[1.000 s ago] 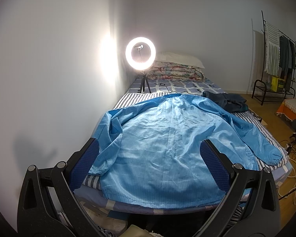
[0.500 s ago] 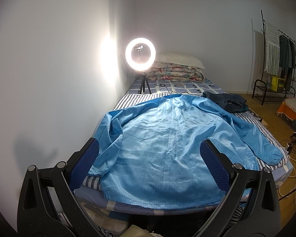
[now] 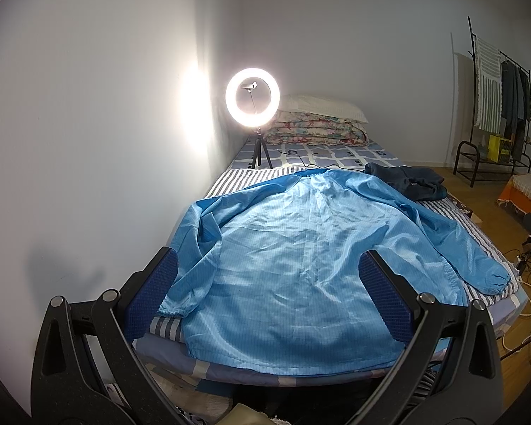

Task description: Fold large clothes

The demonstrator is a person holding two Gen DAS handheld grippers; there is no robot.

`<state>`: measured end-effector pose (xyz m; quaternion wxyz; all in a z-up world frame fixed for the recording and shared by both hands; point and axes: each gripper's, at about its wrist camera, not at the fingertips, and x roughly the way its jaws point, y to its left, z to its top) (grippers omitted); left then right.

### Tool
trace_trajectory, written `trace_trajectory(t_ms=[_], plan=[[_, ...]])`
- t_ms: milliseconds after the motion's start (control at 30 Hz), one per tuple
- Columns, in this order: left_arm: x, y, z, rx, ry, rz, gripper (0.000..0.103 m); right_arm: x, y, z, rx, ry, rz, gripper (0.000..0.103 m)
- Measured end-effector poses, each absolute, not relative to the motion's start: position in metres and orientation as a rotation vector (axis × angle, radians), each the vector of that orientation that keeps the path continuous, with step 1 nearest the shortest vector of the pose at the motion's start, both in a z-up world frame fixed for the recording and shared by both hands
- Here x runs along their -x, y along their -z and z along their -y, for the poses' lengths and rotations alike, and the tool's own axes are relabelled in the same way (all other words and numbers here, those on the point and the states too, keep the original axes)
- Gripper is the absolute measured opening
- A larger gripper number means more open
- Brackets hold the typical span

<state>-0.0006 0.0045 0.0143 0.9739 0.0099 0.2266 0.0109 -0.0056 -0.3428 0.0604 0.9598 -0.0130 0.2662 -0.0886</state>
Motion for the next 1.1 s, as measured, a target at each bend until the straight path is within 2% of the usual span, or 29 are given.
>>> trace_trajectory(t_ms=[867,1100], plan=[[-0.004,-0.023,-0.02,-0.021,-0.034,-0.469,0.103,-0.001,-0.058,0.337,0.037,0.176,-0.55,0.103],[-0.021,-0.007,-0.035,-0.035,-0.079,-0.473,0.103,-0.014,-0.054,0.333,0.039,0.166,-0.557,0.103]])
